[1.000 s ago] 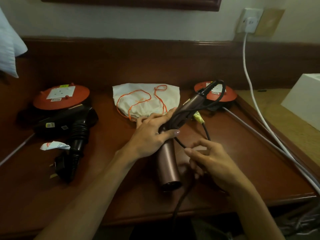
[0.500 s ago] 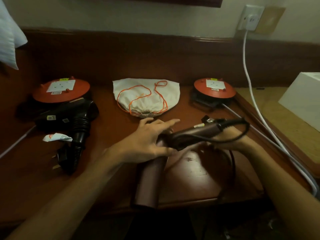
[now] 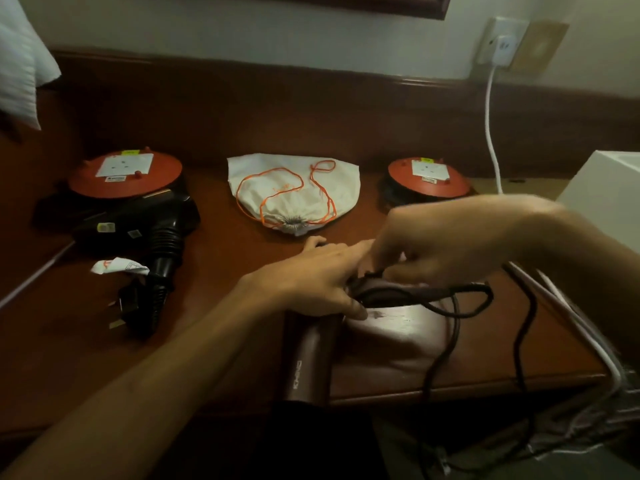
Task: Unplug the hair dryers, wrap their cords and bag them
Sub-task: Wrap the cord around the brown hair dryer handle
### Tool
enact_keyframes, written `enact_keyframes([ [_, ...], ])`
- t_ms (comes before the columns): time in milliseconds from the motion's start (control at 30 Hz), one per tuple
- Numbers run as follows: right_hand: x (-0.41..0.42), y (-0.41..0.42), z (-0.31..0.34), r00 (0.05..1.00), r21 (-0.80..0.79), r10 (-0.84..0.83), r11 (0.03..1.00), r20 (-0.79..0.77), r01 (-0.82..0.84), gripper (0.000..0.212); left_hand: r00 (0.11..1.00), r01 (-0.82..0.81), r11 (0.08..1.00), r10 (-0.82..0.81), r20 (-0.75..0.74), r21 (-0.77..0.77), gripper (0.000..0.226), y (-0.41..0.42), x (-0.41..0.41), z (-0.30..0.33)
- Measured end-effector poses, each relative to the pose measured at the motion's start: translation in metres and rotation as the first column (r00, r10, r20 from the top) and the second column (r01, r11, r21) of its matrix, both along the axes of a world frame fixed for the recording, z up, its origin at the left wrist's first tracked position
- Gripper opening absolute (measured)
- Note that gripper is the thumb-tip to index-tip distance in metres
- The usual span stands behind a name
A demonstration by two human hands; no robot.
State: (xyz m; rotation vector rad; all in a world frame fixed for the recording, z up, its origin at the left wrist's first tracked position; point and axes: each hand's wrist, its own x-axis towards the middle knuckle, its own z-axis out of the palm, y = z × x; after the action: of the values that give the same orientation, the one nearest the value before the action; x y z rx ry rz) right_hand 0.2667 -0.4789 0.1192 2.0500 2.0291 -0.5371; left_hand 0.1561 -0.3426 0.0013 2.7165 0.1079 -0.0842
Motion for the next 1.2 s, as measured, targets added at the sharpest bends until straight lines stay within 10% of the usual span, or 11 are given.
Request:
enact_keyframes([
  [267, -0.043, -0.071, -0.053, 0.939, -0.028, -0.091, 0.996, -0.330, 0.087, 0.046, 0.986, -0.101, 0.906, 0.144, 0.077, -0.410, 0.097, 0.038, -0.013, -0.008],
  [533, -0.046, -0.096, -0.130, 0.736, 0.402, -0.120, 0.774, -0.666, 0.490, 0.060, 0.970, -0.026, 0.887, 0.134, 0.201, -0.462, 0.046, 0.032, -0.020, -0.002],
  [1200, -0.002, -0.067, -0.160, 0.935, 0.567, -0.135, 0.763, -0.329, 0.310, 0.033, 0.961, -0.121, 0.879, 0.220, 0.166, -0.461, 0.045, 0.025, -0.026, 0.000],
])
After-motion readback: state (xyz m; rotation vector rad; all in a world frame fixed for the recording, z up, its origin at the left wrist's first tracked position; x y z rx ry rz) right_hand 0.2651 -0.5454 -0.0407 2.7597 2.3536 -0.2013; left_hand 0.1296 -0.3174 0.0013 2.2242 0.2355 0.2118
